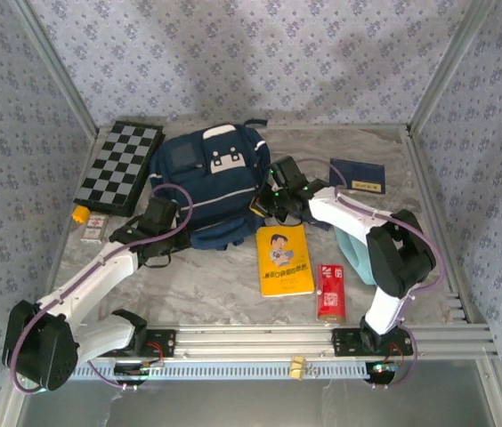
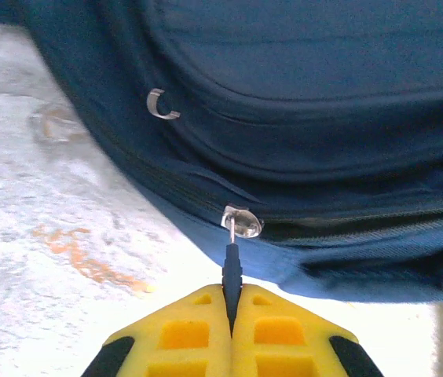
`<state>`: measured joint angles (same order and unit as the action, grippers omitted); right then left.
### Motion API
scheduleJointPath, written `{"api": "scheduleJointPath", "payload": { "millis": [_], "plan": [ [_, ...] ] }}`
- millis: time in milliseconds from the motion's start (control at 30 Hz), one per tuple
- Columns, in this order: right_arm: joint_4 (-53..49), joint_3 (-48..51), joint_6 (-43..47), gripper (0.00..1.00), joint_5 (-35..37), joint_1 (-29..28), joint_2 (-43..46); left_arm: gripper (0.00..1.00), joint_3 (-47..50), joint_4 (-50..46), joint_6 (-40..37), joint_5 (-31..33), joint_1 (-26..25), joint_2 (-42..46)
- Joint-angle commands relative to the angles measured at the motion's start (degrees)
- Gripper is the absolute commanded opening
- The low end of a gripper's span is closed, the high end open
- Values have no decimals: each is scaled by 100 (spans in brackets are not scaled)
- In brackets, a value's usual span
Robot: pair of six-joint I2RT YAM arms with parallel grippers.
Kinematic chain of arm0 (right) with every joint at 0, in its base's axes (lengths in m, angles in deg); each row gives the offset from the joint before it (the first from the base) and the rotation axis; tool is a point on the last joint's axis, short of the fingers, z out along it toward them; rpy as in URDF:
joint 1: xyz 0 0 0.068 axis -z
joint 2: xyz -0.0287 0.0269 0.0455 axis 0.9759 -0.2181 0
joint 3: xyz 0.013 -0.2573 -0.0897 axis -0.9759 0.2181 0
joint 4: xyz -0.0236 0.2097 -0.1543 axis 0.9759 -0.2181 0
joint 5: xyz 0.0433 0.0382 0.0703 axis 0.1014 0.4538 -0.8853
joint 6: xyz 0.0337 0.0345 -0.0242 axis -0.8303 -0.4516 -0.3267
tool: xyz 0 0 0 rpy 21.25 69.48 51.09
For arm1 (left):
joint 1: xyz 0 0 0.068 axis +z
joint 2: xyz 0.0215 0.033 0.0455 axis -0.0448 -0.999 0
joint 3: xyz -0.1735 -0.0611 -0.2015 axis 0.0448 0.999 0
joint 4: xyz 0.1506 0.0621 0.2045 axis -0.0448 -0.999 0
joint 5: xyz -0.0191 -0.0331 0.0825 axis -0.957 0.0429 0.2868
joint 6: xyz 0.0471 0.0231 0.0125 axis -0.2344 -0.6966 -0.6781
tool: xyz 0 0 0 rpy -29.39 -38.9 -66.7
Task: Pack the student bag
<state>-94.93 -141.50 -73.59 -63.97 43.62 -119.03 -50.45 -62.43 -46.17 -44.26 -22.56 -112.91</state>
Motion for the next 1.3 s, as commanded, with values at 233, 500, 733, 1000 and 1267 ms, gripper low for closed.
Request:
{"api": "scheduleJointPath", "payload": {
  "millis": [233,500,733,1000,1267],
  "plan": [
    [215,327,205,0,-23,173,535,0,148,196,52,570,1093,-325],
    [296,469,271,0,-109,227,540,0,-3,548,-85,859,1874,-779],
    [270,477,325,0,-258,314,521,0,-362,745,-294,741,2332,-1325],
    [342,585,412,0,-308,379,624,0,-517,1122,-376,523,2829,-1589],
    [500,280,414,0,-409,114,155,0,-964,1111,-428,146,2821,-1990]
  ]
}}
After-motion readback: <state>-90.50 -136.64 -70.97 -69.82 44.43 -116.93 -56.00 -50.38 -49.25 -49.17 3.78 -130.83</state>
